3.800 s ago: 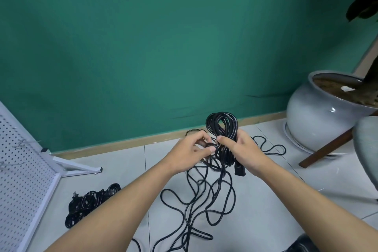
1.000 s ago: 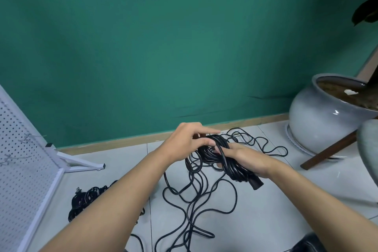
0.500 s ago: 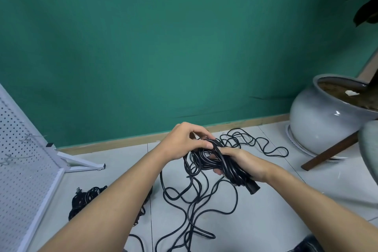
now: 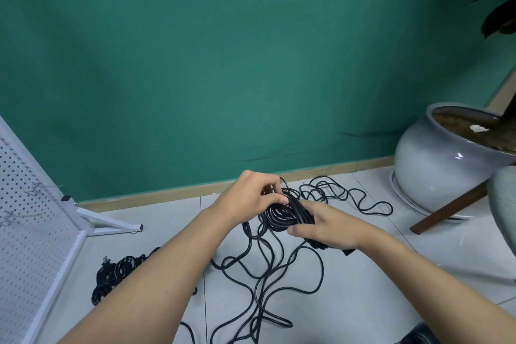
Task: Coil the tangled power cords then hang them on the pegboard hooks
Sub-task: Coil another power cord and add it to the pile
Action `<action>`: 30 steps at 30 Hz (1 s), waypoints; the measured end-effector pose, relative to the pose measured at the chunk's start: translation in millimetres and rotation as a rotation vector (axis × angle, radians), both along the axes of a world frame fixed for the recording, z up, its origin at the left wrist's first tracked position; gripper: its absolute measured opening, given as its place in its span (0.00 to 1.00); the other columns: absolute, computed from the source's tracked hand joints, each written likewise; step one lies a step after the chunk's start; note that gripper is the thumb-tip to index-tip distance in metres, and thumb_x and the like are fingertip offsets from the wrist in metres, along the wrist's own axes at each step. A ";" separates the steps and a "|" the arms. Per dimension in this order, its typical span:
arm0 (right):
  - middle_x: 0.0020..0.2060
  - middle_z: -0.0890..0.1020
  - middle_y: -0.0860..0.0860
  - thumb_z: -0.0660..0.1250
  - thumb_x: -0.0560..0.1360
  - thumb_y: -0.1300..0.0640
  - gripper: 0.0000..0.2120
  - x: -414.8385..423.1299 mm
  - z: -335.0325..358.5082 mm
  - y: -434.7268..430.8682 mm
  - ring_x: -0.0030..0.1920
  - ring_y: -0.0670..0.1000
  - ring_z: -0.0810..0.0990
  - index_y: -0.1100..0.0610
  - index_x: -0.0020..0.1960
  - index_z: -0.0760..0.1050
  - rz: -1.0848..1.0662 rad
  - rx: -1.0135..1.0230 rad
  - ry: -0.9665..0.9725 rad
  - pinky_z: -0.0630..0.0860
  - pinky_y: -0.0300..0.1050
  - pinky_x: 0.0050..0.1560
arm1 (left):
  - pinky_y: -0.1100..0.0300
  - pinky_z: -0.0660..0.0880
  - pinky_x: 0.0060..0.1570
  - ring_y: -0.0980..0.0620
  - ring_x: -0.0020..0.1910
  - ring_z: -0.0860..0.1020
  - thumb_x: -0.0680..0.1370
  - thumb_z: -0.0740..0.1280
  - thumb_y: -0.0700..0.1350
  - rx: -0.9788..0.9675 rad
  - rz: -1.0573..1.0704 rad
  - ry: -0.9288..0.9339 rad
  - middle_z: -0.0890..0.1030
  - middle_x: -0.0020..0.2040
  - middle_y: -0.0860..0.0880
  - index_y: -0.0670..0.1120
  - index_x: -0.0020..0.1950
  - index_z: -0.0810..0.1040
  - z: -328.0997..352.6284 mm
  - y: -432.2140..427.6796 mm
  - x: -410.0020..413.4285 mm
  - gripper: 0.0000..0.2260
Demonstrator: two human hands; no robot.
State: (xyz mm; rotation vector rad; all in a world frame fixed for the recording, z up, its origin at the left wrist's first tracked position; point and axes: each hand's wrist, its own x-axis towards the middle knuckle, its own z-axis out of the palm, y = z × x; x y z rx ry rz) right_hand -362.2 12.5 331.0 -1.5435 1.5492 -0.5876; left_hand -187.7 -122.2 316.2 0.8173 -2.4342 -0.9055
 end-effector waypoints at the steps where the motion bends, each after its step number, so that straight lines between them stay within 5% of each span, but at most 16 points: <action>1: 0.31 0.74 0.41 0.69 0.80 0.56 0.07 -0.7 0.3 -0.1 0.30 0.43 0.70 0.55 0.57 0.75 0.000 -0.029 0.025 0.68 0.36 0.32 | 0.46 0.77 0.39 0.47 0.35 0.76 0.75 0.76 0.56 0.002 0.016 -0.008 0.82 0.35 0.52 0.53 0.41 0.81 -0.8 -1.4 0.3 0.10; 6: 0.32 0.78 0.43 0.66 0.82 0.58 0.05 -3.0 -0.9 -0.5 0.27 0.41 0.71 0.55 0.46 0.75 -0.047 -0.059 0.035 0.67 0.34 0.29 | 0.62 0.69 0.33 0.58 0.29 0.70 0.72 0.79 0.57 0.054 0.084 0.101 0.78 0.29 0.56 0.50 0.36 0.81 -1.7 1.0 4.7 0.14; 12: 0.25 0.75 0.43 0.65 0.84 0.59 0.09 -17.2 9.8 -3.0 0.25 0.43 0.70 0.60 0.45 0.74 -0.255 -0.103 -0.086 0.67 0.35 0.27 | 0.64 0.72 0.40 0.61 0.36 0.77 0.75 0.77 0.55 0.098 0.091 0.081 0.83 0.37 0.57 0.55 0.44 0.83 -3.9 -5.5 14.1 0.07; 15: 0.30 0.73 0.53 0.65 0.83 0.56 0.11 -29.7 11.3 -2.7 0.27 0.50 0.70 0.58 0.42 0.74 -0.347 -0.101 -0.176 0.66 0.38 0.25 | 0.64 0.72 0.41 0.61 0.36 0.77 0.76 0.77 0.49 0.063 0.085 -0.038 0.84 0.36 0.57 0.55 0.41 0.84 -4.7 -4.2 16.5 0.05; 20: 0.34 0.74 0.56 0.66 0.82 0.55 0.11 -37.9 5.9 -3.0 0.31 0.54 0.69 0.57 0.42 0.75 -0.371 -0.058 -0.300 0.64 0.45 0.31 | 0.72 0.71 0.44 0.66 0.37 0.79 0.77 0.76 0.46 0.144 0.074 0.081 0.85 0.41 0.59 0.48 0.50 0.89 3.9 3.6 13.2 0.04; 23: 0.30 0.73 0.53 0.65 0.83 0.57 0.11 -35.4 4.5 -2.3 0.27 0.51 0.69 0.59 0.42 0.74 -0.374 -0.039 -0.263 0.65 0.42 0.28 | 0.58 0.76 0.45 0.59 0.38 0.79 0.76 0.76 0.55 0.095 0.047 0.007 0.84 0.39 0.57 0.52 0.45 0.88 4.4 9.7 7.1 0.08; 27: 0.29 0.73 0.53 0.64 0.83 0.57 0.11 -29.8 4.8 -4.1 0.27 0.51 0.69 0.60 0.43 0.73 -0.383 -0.049 -0.276 0.66 0.43 0.28 | 0.56 0.65 0.32 0.55 0.30 0.67 0.63 0.78 0.71 -0.029 0.102 -0.094 0.73 0.30 0.52 0.47 0.37 0.77 0.1 21.1 -2.9 0.28; 30: 0.33 0.76 0.52 0.64 0.84 0.59 0.09 -34.5 6.1 -5.2 0.28 0.51 0.69 0.60 0.45 0.73 -0.444 -0.067 -0.322 0.67 0.42 0.27 | 0.54 0.67 0.31 0.53 0.31 0.67 0.61 0.75 0.75 -0.126 0.130 -0.126 0.72 0.30 0.51 0.46 0.38 0.76 -1.2 23.1 -10.1 0.32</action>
